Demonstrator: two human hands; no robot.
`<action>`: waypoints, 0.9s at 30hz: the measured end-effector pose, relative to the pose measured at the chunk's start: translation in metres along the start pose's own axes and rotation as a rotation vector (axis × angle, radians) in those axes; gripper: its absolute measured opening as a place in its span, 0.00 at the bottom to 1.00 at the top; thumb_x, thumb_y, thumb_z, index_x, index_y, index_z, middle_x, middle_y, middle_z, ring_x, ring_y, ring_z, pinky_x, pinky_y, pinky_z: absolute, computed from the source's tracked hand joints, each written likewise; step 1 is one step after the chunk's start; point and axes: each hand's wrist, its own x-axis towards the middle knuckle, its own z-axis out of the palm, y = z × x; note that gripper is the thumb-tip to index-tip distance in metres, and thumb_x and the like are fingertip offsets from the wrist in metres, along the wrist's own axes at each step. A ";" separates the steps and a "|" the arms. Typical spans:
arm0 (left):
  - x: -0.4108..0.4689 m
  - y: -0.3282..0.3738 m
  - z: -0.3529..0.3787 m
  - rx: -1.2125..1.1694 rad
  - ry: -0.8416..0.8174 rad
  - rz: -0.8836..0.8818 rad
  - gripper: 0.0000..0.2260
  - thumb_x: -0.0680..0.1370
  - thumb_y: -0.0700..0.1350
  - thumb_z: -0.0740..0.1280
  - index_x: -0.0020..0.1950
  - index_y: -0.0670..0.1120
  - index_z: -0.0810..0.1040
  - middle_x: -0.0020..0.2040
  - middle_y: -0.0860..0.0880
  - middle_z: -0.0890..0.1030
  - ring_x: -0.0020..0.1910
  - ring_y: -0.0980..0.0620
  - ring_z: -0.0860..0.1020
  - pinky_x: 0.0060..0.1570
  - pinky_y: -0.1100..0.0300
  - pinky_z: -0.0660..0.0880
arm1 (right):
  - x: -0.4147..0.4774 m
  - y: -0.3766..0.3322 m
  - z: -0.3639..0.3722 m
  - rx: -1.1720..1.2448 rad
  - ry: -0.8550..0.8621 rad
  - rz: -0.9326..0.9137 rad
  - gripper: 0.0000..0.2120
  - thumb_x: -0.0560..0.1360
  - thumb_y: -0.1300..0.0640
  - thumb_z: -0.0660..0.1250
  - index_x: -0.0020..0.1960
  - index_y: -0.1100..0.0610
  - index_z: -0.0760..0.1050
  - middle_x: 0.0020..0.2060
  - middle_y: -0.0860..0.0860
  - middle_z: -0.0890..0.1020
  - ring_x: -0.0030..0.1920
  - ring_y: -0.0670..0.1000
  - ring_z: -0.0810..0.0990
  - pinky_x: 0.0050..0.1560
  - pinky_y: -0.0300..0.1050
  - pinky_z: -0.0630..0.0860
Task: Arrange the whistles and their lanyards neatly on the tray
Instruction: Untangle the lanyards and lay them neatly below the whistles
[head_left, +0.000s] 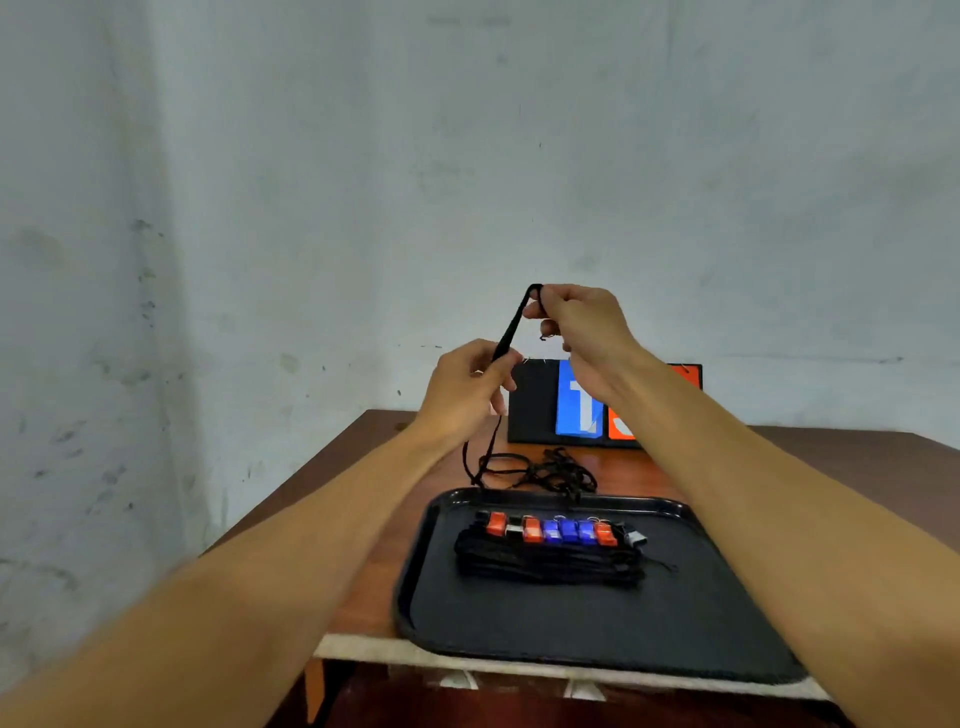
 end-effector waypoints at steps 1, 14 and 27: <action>-0.002 0.002 0.001 0.002 0.001 -0.008 0.08 0.80 0.44 0.63 0.52 0.42 0.79 0.36 0.49 0.78 0.29 0.52 0.74 0.30 0.65 0.72 | -0.002 -0.003 -0.004 0.039 0.028 0.024 0.09 0.79 0.60 0.60 0.42 0.55 0.77 0.36 0.47 0.81 0.33 0.47 0.71 0.37 0.38 0.64; -0.028 0.064 -0.017 -0.077 -0.017 -0.031 0.11 0.81 0.45 0.60 0.43 0.43 0.79 0.32 0.47 0.75 0.27 0.52 0.73 0.32 0.59 0.72 | -0.039 -0.005 -0.060 0.290 0.105 0.093 0.12 0.81 0.63 0.54 0.43 0.55 0.73 0.37 0.51 0.79 0.34 0.48 0.74 0.34 0.40 0.68; -0.067 0.106 -0.012 -0.419 -0.018 -0.110 0.09 0.79 0.43 0.63 0.42 0.42 0.78 0.30 0.46 0.73 0.26 0.48 0.68 0.32 0.57 0.68 | -0.116 0.024 -0.045 0.267 -0.430 0.319 0.12 0.83 0.60 0.48 0.52 0.60 0.69 0.35 0.55 0.82 0.44 0.56 0.82 0.60 0.58 0.74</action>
